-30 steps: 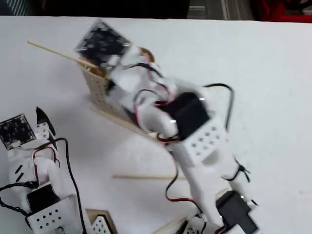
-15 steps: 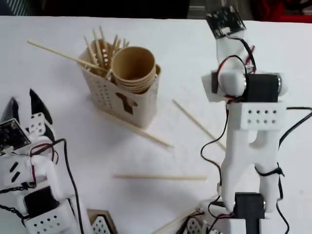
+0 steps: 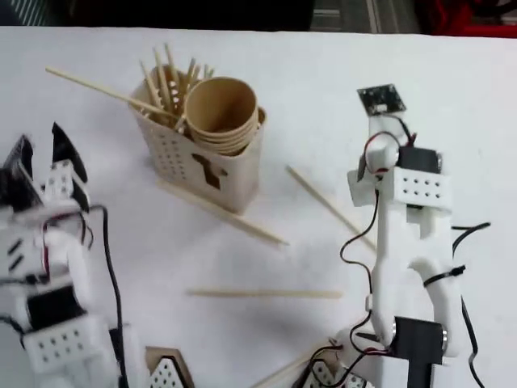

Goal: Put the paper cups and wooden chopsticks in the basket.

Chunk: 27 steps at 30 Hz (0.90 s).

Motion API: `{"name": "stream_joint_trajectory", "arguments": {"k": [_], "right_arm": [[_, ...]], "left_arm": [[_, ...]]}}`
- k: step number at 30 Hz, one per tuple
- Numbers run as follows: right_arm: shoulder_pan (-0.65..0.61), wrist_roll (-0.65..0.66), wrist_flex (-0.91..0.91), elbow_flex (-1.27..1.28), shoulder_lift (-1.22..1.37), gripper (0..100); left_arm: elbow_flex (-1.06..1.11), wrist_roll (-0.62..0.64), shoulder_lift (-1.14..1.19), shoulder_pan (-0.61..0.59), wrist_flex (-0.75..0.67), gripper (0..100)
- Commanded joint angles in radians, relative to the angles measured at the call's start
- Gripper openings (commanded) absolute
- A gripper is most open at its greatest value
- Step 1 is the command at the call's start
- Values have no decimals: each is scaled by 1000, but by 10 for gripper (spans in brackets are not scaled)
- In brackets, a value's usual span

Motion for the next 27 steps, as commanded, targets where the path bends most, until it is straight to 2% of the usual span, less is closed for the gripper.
{"name": "stream_joint_trajectory", "arguments": {"k": [1, 7, 11, 21, 27], "right_arm": [[8, 3, -113, 64, -41, 119], [10, 3, -229, 167, -39, 119], [10, 2, -300, 222, -39, 119], [12, 2, -300, 232, -42, 119], [12, 2, -294, 247, -47, 119]], "left_arm": [[-181, 6, 252, 19, -31, 164], [-462, 6, 605, 22, -31, 165], [-651, 2, 750, 74, -21, 164], [-861, -2, 734, 392, 181, 164], [-891, -140, 739, 495, 236, 162]]}}
